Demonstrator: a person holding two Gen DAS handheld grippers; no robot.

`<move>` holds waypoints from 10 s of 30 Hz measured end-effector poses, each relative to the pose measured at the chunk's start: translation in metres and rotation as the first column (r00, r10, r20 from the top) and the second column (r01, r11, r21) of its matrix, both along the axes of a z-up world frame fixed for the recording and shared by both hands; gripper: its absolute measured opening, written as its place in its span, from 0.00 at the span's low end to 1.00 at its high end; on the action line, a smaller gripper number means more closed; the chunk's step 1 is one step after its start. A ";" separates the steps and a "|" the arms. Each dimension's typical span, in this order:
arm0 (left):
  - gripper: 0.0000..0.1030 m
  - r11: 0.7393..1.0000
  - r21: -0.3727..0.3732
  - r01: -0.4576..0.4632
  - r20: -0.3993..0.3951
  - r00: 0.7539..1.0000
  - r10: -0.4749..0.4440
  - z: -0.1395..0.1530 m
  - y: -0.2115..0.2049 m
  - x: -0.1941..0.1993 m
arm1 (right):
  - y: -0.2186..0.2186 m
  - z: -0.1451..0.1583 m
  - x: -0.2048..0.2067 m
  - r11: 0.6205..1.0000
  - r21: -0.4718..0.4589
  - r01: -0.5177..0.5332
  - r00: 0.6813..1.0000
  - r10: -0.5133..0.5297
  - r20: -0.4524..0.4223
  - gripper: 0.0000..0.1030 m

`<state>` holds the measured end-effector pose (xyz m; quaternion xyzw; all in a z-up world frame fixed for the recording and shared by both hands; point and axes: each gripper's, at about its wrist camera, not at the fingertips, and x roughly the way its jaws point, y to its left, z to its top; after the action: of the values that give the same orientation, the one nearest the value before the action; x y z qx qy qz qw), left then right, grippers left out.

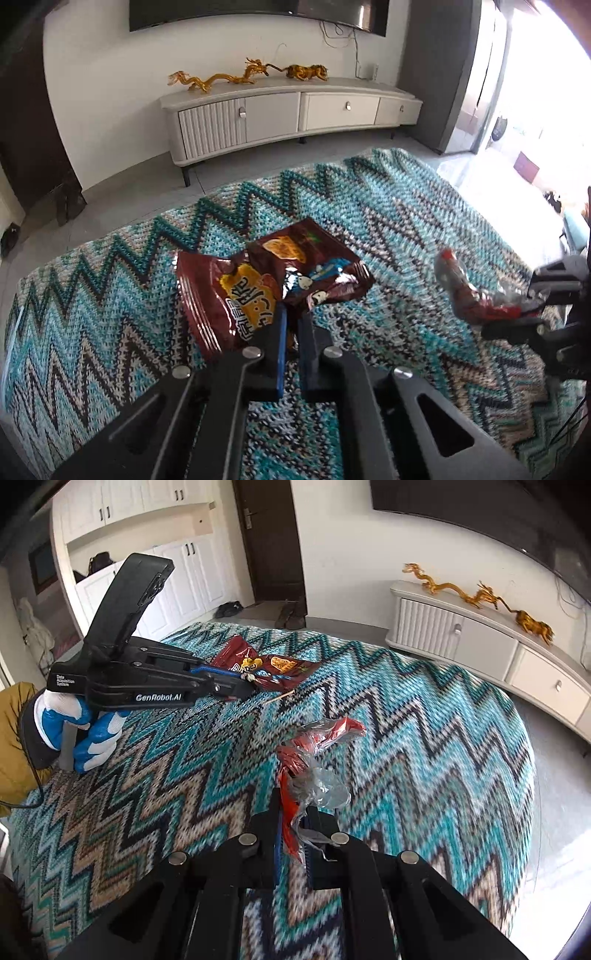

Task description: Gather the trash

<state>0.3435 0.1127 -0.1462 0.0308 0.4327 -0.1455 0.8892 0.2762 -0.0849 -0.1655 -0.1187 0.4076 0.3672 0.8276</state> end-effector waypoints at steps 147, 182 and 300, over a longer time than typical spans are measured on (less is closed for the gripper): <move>0.47 0.984 0.041 -0.174 0.083 0.982 0.170 -0.005 -0.193 -0.044 | -0.292 -0.135 0.091 0.690 0.144 0.709 0.694 -0.647 -0.315 0.59; 0.49 0.979 -0.040 -0.198 0.031 0.980 0.199 -0.026 -0.189 -0.041 | -0.315 -0.408 0.136 0.526 -0.244 0.815 0.436 -0.833 -0.341 0.84; 0.64 0.962 -0.042 -0.268 0.571 0.784 0.243 0.156 -0.133 -0.362 | -0.179 0.128 -0.348 0.634 0.256 0.730 0.511 -0.754 0.412 1.00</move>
<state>-0.0183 -0.0207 0.0099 0.0324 0.1492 0.0012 0.9883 -0.0716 -0.2642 -0.0378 0.0001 0.1896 -0.0538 0.9804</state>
